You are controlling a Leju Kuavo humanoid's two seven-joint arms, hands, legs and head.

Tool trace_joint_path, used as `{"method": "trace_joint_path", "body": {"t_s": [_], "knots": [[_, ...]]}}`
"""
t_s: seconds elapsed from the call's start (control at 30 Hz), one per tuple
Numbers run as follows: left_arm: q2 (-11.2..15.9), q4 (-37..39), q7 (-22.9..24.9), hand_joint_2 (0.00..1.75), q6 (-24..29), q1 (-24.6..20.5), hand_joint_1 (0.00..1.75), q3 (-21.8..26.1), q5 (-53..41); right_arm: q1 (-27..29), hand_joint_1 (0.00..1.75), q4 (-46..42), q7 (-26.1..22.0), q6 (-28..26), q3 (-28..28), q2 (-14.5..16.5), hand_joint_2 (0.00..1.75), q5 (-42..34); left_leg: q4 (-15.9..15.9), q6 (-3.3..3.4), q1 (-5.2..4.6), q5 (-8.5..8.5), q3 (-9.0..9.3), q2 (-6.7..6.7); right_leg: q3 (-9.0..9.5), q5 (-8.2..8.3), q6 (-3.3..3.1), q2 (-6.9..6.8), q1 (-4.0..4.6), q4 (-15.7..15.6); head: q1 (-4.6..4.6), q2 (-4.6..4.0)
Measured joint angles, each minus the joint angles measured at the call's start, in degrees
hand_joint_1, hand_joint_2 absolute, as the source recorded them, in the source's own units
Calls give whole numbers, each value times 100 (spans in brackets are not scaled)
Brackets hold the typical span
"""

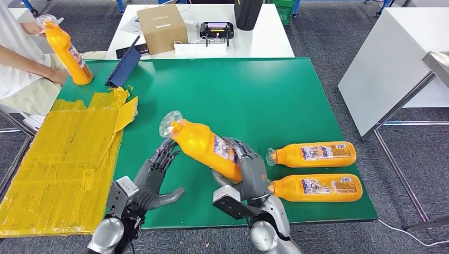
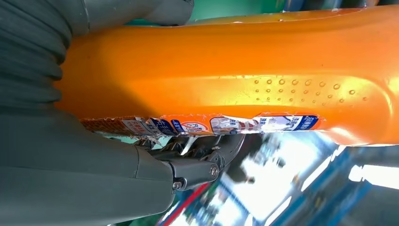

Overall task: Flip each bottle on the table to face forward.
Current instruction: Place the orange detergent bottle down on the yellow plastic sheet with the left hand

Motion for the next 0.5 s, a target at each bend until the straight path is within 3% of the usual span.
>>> {"method": "trace_joint_path", "body": {"t_s": [0.33, 0.5], "knots": [[-2, 48, 15, 175, -21, -244, 0, -55, 140, -404, 175, 1173, -92, 154, 1028, 268, 175, 94, 0, -2, 5, 2, -1, 1, -4, 0, -1, 0, 4, 1, 1, 0], [-1, 50, 19, 175, -21, -248, 0, -98, 138, -536, 175, 1433, -103, 135, 1239, 310, 175, 87, 0, -2, 3, 2, -8, 1, -10, 0, 0, 0, 2, 1, 1, 0]]}}
